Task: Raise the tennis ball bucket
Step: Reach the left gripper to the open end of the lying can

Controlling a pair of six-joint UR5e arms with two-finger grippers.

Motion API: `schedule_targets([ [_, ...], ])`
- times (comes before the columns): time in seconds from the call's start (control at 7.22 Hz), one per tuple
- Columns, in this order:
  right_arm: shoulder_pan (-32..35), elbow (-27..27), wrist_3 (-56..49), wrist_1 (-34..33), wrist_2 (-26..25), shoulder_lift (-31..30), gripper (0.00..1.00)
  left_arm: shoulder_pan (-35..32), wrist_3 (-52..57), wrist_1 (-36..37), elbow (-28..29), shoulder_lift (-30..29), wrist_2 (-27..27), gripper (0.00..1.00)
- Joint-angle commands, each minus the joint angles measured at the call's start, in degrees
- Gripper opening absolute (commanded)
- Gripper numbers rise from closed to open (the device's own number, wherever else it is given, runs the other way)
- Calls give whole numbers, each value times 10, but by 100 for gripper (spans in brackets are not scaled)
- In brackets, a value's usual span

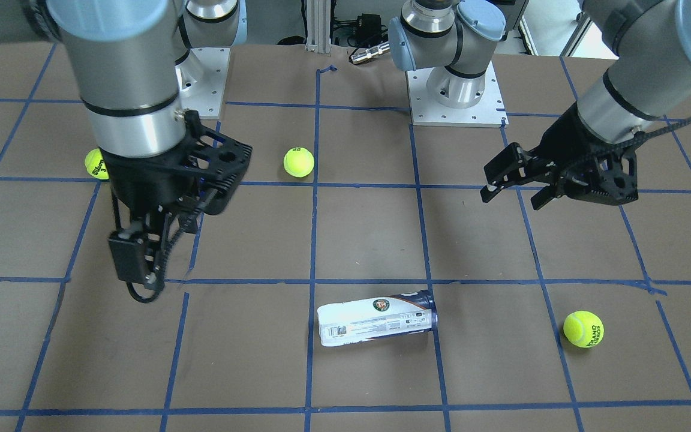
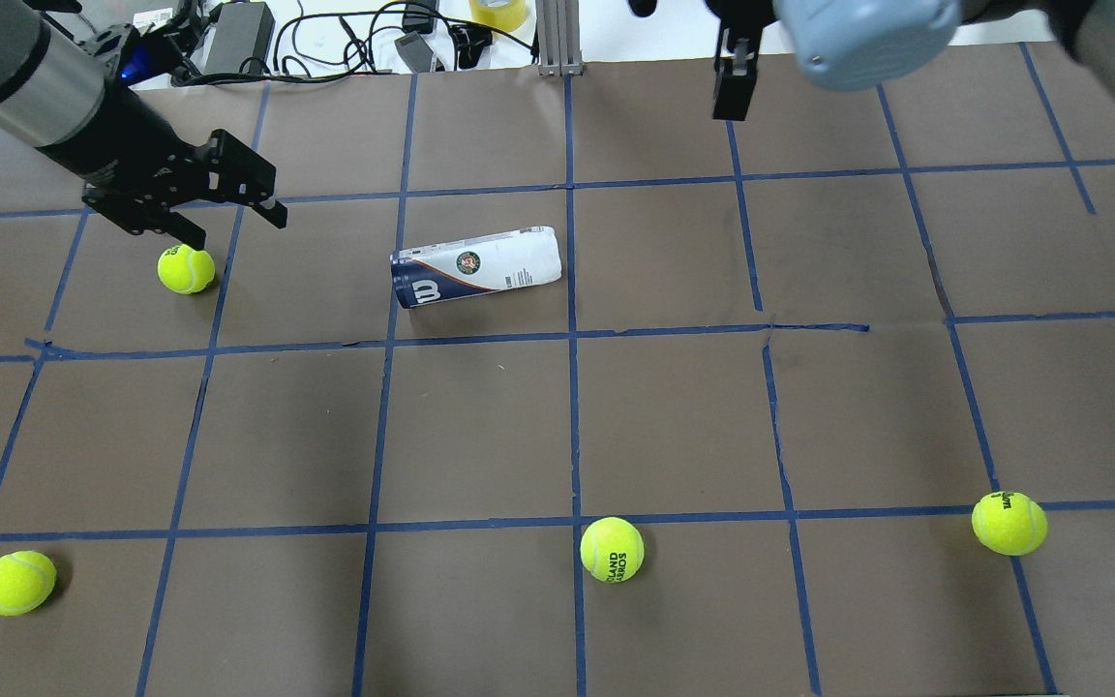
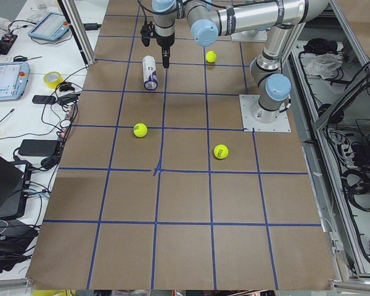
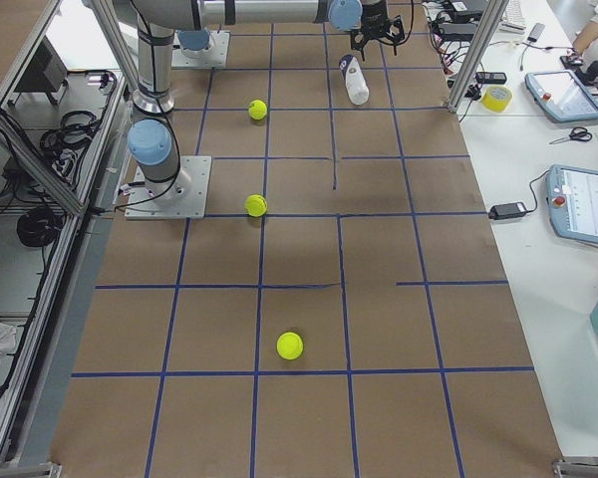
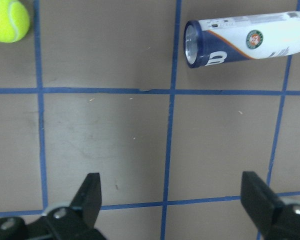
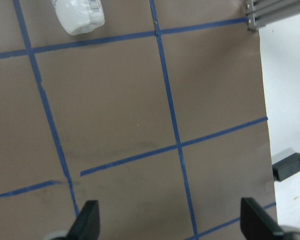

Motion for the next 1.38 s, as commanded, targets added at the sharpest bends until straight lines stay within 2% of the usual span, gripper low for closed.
schedule_targets([
  [0.0,-21,18,76,52,4,-40,100,0,2,126,-34,-51,-71,100],
  [0.14,-21,39,187,54,4,-46,100,0,2,145,-41,-78,-117,100],
  [0.42,-20,49,409,56,4,-68,100,0,2,169,-44,-119,-137,100],
  [0.69,-20,58,624,66,7,-100,100,0,2,214,-51,-166,-181,100],
  [0.83,-21,57,665,87,8,-109,100,0,1,239,-54,-188,-188,100],
  [0.97,-24,58,689,136,24,-117,100,0,2,240,-54,-211,-217,100],
  [1.11,-25,56,694,178,62,-117,100,0,1,241,-53,-230,-223,100],
  [1.25,-25,56,717,189,65,-119,100,-1,1,245,-53,-243,-226,100],
])
